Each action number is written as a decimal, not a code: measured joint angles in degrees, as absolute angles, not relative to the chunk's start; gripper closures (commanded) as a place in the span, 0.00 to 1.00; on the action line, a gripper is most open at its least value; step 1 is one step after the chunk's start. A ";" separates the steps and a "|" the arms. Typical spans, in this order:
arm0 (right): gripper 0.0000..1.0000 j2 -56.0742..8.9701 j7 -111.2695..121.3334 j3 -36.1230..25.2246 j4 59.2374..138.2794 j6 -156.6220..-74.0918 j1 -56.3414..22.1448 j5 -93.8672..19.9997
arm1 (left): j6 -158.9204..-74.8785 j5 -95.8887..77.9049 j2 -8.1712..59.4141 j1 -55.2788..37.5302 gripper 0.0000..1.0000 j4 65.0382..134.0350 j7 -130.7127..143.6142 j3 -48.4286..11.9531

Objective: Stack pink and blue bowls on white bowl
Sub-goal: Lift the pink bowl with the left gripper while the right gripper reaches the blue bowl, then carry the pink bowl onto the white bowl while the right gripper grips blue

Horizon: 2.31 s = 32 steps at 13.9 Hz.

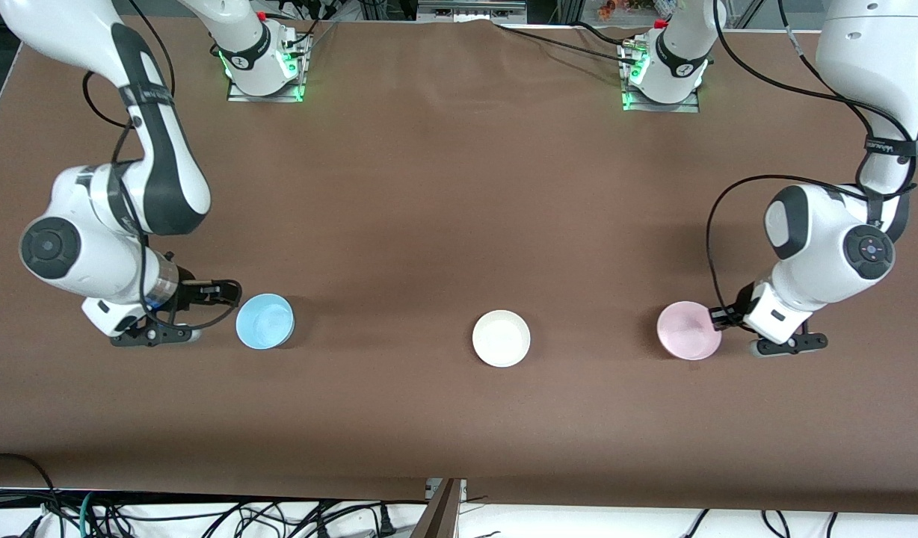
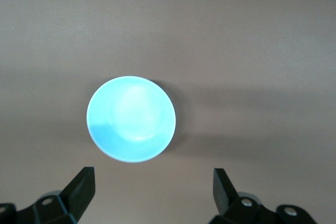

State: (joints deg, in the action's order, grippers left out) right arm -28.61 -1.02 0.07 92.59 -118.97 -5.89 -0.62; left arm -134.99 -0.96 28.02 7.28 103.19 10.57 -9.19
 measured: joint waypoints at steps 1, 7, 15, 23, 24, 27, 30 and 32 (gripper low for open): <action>0.01 -29.57 -1.02 0.07 92.60 -120.02 -5.89 -0.62 | -134.99 -0.96 27.99 7.19 1.00 103.06 13.28 -10.55; 0.03 -34.87 -1.02 0.03 92.58 -127.70 -5.85 -0.62 | -134.98 -0.96 27.99 3.82 1.00 102.21 25.39 -14.51; 0.10 -38.90 -1.02 -0.01 92.59 -131.24 -5.76 -0.62 | -134.97 -0.96 28.05 -6.72 1.00 100.79 39.88 -14.64; 0.26 -39.96 -1.02 -0.02 92.60 -131.24 -5.54 -0.62 | -134.98 -0.96 31.72 -13.98 1.00 95.56 48.49 -14.33; 0.28 -39.97 -1.02 -0.02 92.60 -131.24 -5.54 -0.62 | -134.98 -0.96 32.48 -14.36 1.00 94.79 48.62 -14.33; 0.37 -40.01 -1.02 -0.02 92.69 -131.23 -5.54 -0.62 | -134.99 -0.96 34.27 -15.07 1.00 93.32 48.71 -14.20; 0.50 -40.01 -1.02 -0.02 92.80 -131.22 -5.54 -0.84 | -135.12 -0.96 35.50 -15.32 1.00 92.28 48.76 -13.76; 0.59 -40.01 -1.02 -0.02 92.84 -131.21 -5.54 -1.86 | -135.13 -0.96 36.47 -15.37 1.00 90.72 48.92 -13.51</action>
